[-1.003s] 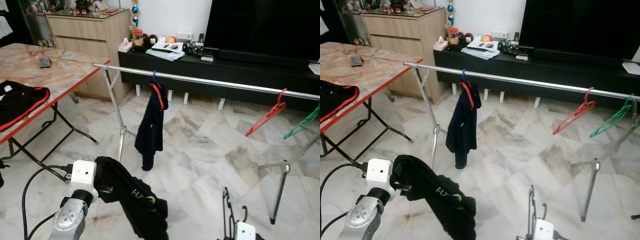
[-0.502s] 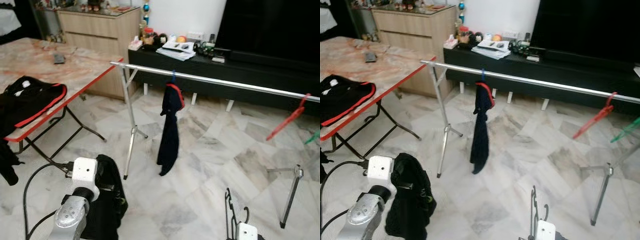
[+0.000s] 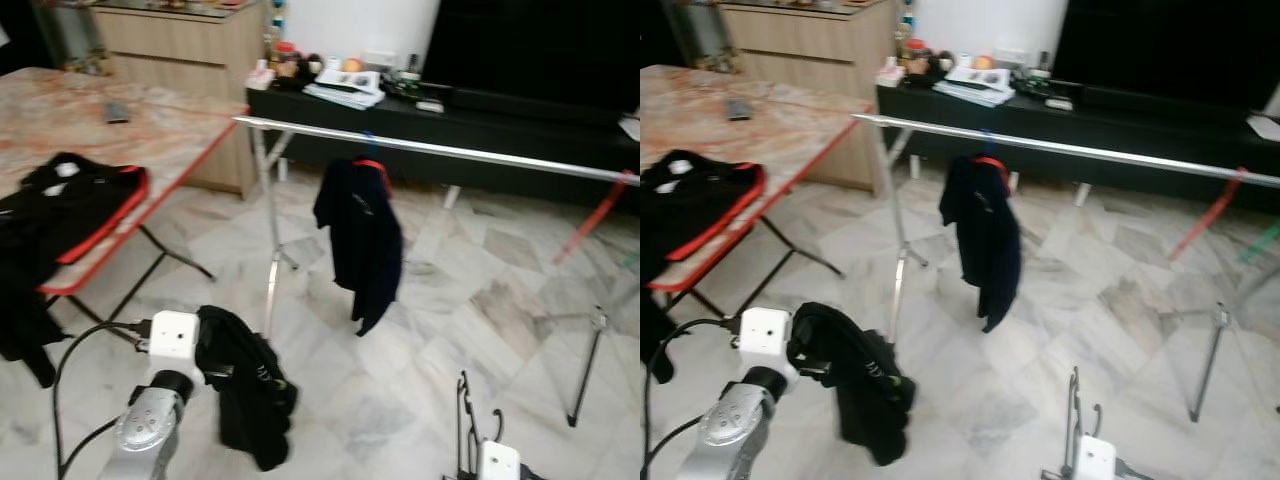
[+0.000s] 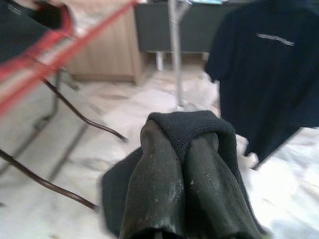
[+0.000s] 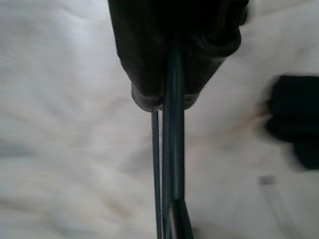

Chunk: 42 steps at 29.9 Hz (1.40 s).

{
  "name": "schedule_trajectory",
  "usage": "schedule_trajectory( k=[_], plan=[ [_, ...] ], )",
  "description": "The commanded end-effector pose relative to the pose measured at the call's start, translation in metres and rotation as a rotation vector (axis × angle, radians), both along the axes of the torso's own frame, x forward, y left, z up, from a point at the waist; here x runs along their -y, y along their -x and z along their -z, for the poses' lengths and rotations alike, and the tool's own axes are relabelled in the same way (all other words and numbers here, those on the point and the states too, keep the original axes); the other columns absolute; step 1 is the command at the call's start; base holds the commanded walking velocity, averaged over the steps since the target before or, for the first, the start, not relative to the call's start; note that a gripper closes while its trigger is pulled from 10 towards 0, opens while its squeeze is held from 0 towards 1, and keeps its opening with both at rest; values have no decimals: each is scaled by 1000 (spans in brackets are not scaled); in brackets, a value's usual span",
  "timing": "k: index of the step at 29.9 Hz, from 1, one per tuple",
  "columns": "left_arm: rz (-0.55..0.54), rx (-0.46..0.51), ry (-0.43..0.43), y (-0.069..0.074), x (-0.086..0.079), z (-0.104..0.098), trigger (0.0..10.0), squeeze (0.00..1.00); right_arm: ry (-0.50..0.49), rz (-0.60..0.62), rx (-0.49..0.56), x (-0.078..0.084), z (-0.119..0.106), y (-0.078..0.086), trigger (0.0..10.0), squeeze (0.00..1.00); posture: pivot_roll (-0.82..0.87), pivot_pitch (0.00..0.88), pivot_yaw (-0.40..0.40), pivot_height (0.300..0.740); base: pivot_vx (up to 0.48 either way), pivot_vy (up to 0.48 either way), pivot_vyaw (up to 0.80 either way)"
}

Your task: Hang hanger

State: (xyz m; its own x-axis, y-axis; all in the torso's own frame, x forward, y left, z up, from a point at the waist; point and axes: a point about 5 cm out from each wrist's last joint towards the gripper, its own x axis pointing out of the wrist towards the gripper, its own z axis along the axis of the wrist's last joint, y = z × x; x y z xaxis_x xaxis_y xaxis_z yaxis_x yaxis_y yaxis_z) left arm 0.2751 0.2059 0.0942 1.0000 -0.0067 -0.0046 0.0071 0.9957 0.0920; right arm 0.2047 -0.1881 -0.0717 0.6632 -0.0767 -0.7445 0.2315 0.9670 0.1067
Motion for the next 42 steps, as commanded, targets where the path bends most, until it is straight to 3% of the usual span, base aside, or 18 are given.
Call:
schedule_trajectory(
  k=[1, 22, 32, 42],
  plan=[
    [19, 39, 13, -3, 8, -8, 10000, 0, 0, 16, -108, 6, 14, 26, 10000, 0, 81, 65, -10, 740, 0, 480, 0],
    [11, 48, 14, -4, 8, -10, 10000, 0, 8, -54, -105, 4, 14, 26, 10000, 0, 95, 54, -22, 740, 0, 480, 0],
    [15, 56, 13, -5, 9, -12, 10000, 0, 8, -54, -114, 4, 15, 28, 10000, 0, 97, 51, -21, 740, 0, 480, 480],
    [39, 96, 19, -6, 11, -20, 10000, 0, 19, -53, -116, 4, 14, 27, 10000, 0, 99, 50, -23, 740, 0, 31, 0]
  ],
)
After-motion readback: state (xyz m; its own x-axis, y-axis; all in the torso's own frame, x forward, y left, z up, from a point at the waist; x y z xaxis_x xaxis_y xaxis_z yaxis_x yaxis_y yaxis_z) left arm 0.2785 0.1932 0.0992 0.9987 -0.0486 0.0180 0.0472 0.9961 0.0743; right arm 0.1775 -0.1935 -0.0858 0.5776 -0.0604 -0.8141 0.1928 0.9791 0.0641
